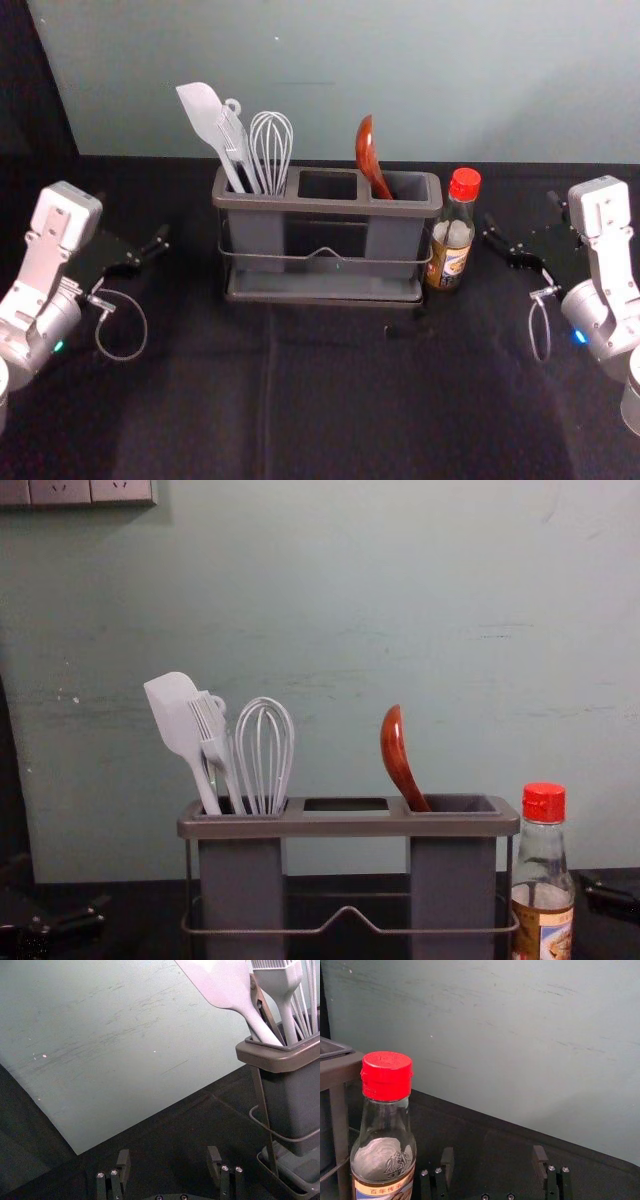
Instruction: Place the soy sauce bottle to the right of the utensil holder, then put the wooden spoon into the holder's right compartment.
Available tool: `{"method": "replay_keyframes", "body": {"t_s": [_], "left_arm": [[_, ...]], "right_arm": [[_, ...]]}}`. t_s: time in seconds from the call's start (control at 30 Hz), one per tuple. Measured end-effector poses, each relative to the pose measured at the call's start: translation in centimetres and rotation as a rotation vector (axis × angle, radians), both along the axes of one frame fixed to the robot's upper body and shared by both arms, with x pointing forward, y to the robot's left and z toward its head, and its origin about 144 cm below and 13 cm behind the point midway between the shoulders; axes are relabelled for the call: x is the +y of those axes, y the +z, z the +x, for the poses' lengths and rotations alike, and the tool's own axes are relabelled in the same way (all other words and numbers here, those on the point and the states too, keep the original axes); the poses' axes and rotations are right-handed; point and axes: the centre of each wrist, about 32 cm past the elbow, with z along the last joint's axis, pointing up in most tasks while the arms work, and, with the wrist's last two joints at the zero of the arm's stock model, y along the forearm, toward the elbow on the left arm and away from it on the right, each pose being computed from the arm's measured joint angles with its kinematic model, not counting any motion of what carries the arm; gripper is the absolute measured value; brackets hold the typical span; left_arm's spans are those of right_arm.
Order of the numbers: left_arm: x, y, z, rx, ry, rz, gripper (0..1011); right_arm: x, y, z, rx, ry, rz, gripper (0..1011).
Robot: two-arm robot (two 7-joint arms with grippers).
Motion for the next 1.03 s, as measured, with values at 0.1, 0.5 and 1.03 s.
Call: {"method": "replay_keyframes", "body": {"t_s": [0.1,0.5,1.03], "left_arm": [[0.00,0.00,0.00,0.000,0.000,0.000,1005],[0.00,0.00,0.00,0.000,0.000,0.000,1005],[0.00,0.00,0.00,0.000,0.000,0.000,1005]], "right_arm": [[-0.01,0.01,0.01,0.000,0.000,0.000,1002],[0.00,0.00,0.04,0.000,0.001,0.002,1002],[0.00,0.04,0.07,-0.001,0.003,0.003,1002]]}}
